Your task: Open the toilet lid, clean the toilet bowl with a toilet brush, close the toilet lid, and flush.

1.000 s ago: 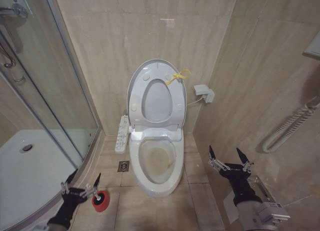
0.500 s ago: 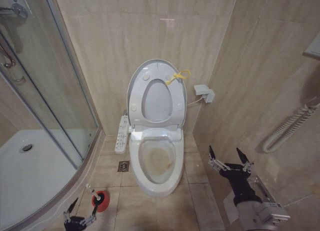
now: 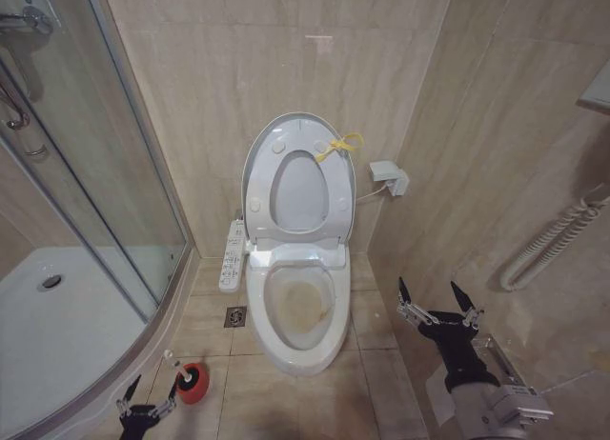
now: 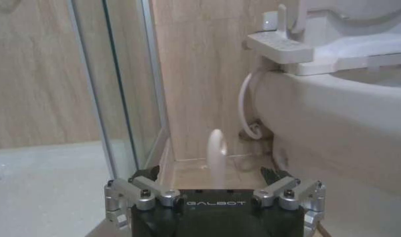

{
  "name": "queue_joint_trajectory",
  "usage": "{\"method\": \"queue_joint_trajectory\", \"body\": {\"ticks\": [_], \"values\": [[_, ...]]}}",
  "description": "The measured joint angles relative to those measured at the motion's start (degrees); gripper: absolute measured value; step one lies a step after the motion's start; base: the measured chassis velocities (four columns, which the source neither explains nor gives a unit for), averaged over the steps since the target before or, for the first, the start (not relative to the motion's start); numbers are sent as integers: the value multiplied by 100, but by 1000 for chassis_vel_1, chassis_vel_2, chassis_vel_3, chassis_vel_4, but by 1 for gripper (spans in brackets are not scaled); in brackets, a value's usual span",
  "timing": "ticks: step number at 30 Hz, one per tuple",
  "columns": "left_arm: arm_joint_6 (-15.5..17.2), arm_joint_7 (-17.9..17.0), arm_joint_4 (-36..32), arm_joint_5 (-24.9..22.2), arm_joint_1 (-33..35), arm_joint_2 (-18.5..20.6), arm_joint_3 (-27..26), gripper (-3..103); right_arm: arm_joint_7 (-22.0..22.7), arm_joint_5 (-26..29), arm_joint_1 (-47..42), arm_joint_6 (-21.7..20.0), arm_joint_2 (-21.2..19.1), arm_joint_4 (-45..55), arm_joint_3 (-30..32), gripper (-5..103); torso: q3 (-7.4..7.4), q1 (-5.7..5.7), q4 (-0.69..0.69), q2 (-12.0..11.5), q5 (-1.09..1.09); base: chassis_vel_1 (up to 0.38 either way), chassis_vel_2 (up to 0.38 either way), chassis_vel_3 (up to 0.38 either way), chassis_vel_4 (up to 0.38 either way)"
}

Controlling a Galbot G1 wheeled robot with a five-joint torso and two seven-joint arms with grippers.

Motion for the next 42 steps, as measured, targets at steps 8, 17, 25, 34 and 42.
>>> {"method": "queue_joint_trajectory", "body": {"ticks": [8, 17, 25, 34, 42], "values": [[-116, 142, 691, -71, -488, 176, 200, 99, 0, 0, 0, 0, 0, 1, 0, 100, 0, 0, 2, 0, -1, 0, 0, 0, 0], [-188, 428, 1085, -80, -943, 213, 383, 98, 0, 0, 0, 0, 0, 0, 0, 100, 0, 0, 1, 0, 0, 0, 0, 0, 0], [-200, 467, 1312, -41, -1239, 210, 442, 96, 0, 0, 0, 0, 0, 0, 0, 100, 0, 0, 1, 0, 0, 0, 0, 0, 0], [-215, 505, 1499, -24, -1444, 192, 497, 76, 0, 0, 0, 0, 0, 0, 0, 100, 0, 0, 1, 0, 0, 0, 0, 0, 0], [-226, 552, 1488, 10, -1453, 162, 482, 76, 0, 0, 0, 0, 0, 0, 0, 100, 0, 0, 1, 0, 0, 0, 0, 0, 0]]}}
